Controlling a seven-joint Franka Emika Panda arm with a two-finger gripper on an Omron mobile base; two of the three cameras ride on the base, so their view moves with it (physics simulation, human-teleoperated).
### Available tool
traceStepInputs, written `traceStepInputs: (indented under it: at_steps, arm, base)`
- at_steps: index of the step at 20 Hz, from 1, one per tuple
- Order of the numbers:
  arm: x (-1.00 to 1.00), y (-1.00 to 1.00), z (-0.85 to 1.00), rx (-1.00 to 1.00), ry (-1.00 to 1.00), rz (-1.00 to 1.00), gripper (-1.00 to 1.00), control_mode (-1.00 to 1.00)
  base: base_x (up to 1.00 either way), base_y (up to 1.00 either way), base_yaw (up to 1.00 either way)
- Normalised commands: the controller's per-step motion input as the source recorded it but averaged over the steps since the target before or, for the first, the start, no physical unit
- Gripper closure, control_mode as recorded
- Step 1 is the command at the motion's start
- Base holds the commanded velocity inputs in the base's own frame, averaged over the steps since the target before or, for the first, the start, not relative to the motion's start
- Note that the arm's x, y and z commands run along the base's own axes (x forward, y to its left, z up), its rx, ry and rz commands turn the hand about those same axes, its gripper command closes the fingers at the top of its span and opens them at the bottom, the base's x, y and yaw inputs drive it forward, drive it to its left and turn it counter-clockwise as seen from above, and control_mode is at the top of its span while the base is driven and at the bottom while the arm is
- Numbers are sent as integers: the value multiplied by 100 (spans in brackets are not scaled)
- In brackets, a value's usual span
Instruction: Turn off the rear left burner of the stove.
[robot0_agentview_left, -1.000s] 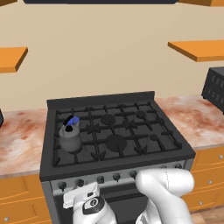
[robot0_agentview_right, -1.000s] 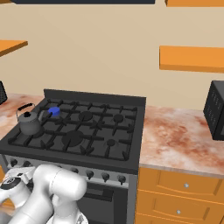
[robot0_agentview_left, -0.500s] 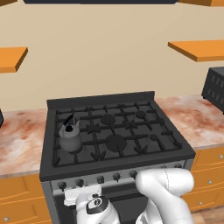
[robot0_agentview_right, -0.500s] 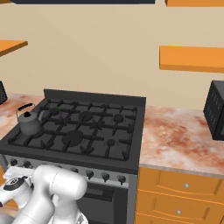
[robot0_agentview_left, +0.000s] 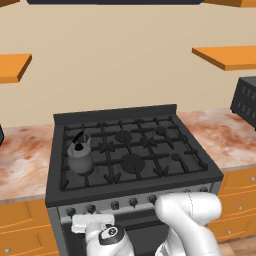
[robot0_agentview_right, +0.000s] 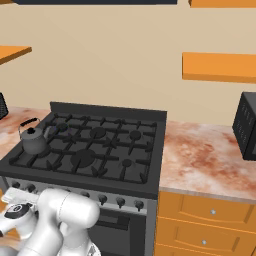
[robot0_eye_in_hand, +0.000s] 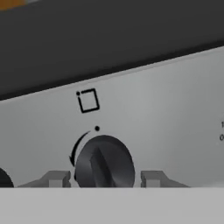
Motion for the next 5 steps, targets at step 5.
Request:
traceStepInputs:
  at_steps: [5]
  arm:
    - [15, 0, 48, 33, 0, -1, 100, -100]
  base:
    - [0, 0, 0]
